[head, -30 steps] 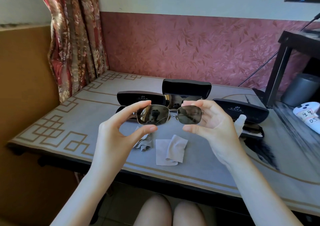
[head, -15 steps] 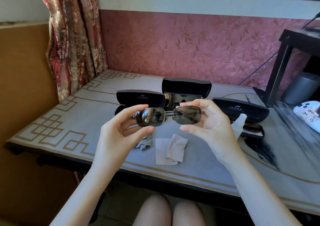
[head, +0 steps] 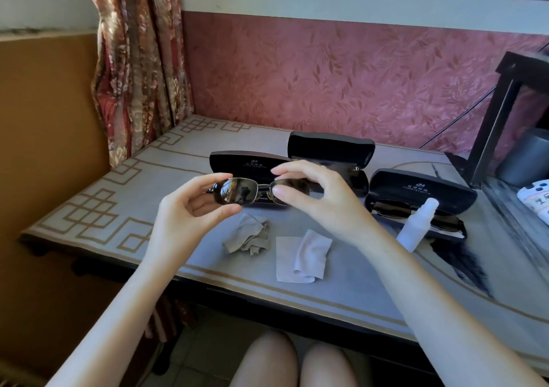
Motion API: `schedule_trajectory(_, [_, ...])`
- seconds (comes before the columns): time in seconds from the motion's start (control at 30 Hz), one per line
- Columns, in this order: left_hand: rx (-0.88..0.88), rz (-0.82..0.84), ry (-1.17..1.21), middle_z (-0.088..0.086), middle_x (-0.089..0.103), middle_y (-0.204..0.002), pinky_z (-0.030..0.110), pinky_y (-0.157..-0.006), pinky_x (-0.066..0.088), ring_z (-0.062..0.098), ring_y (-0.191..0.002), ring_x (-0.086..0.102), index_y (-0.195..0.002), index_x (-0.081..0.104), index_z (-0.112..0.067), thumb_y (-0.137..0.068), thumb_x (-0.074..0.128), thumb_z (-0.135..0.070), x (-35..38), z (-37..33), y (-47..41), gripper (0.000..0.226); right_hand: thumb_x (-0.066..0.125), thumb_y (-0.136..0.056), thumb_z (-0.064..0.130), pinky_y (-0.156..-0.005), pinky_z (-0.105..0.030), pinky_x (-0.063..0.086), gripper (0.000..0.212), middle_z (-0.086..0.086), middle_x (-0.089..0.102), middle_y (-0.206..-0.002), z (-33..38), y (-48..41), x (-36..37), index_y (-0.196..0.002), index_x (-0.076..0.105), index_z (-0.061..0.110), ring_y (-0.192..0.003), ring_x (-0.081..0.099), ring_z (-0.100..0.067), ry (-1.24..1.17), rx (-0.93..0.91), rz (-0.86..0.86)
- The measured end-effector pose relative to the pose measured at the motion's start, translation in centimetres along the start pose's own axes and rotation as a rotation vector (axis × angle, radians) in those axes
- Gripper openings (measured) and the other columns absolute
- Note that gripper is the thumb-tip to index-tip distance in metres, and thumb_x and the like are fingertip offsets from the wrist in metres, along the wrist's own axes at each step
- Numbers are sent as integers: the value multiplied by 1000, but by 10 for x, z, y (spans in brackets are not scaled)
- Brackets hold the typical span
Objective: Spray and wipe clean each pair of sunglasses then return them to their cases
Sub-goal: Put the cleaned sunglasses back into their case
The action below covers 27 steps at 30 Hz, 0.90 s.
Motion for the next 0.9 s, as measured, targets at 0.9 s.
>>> schedule_trajectory(0.9, [74, 19, -518, -13, 59, -119, 16, -96, 33, 3, -111, 49, -129, 57, -28, -78, 78, -25, -13, 71, -52, 56, 62, -87, 18, -72, -28, 45, 13, 11, 70, -91, -51, -68, 56, -87, 72, 27, -88, 61, -10, 366, 158, -166])
Point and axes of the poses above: each hand's wrist, its own y-axis away from the middle knuckle, its own x-axis out of the palm, z = x × y, the point moved 7 cm from there along -y, towards the middle knuckle
